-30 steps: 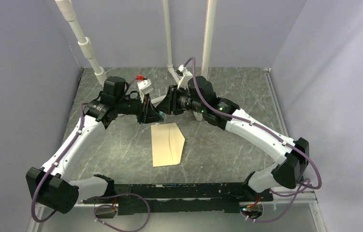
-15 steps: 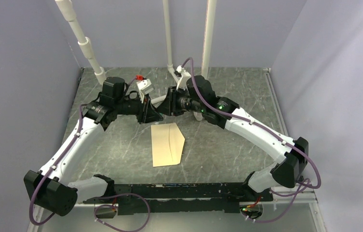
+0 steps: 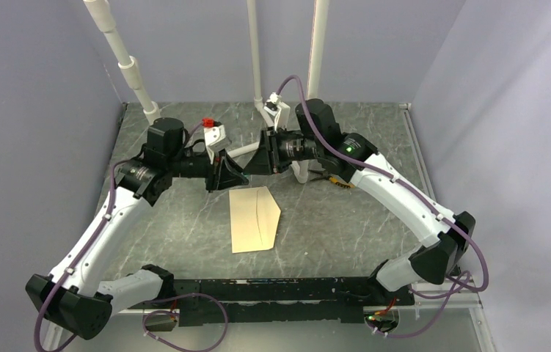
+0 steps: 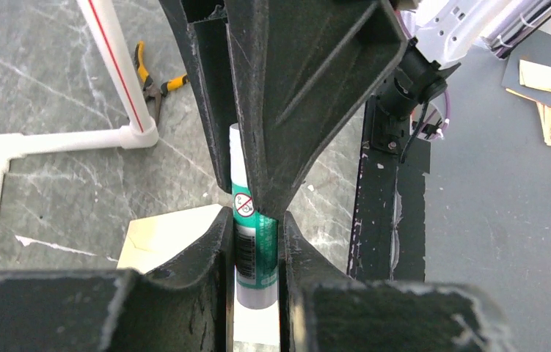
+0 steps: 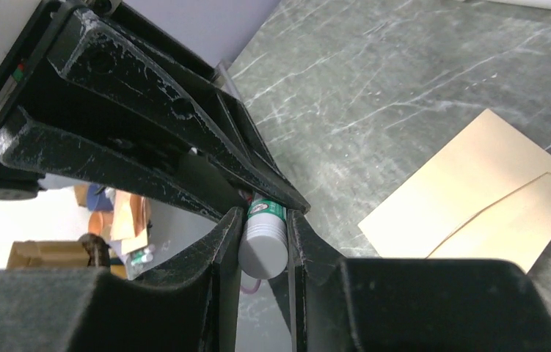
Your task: Place the letter into the envelope and seal it
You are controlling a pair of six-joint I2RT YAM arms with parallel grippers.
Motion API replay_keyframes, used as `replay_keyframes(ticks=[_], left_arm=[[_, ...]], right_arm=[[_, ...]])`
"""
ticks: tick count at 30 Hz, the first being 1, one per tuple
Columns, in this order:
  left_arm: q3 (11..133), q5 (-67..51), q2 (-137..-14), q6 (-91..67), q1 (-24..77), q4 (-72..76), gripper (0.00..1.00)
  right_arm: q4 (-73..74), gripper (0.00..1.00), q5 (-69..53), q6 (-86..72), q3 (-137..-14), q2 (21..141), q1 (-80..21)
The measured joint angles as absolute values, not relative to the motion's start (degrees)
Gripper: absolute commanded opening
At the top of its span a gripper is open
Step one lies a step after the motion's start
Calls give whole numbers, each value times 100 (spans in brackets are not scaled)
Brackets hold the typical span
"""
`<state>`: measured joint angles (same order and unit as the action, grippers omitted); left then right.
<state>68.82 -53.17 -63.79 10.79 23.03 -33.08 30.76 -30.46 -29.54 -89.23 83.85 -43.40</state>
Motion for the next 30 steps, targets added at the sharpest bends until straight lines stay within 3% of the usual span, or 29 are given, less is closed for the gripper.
replay_keyframes(ticks=[15, 23, 30], left_arm=[[6772, -5848, -6233, 1286, 2484, -3079, 2], [6482, -5771, -6211, 1439, 2316, -4445, 3], [6484, -5688, -6143, 1337, 2316, -4471, 2]], right_arm=[[3647, 0, -3592, -2128, -8927, 8009, -4289], [4071, 0, -3677, -1337, -9404, 7253, -3450], [4073, 0, -3472, -1190, -9351, 6849, -3463]])
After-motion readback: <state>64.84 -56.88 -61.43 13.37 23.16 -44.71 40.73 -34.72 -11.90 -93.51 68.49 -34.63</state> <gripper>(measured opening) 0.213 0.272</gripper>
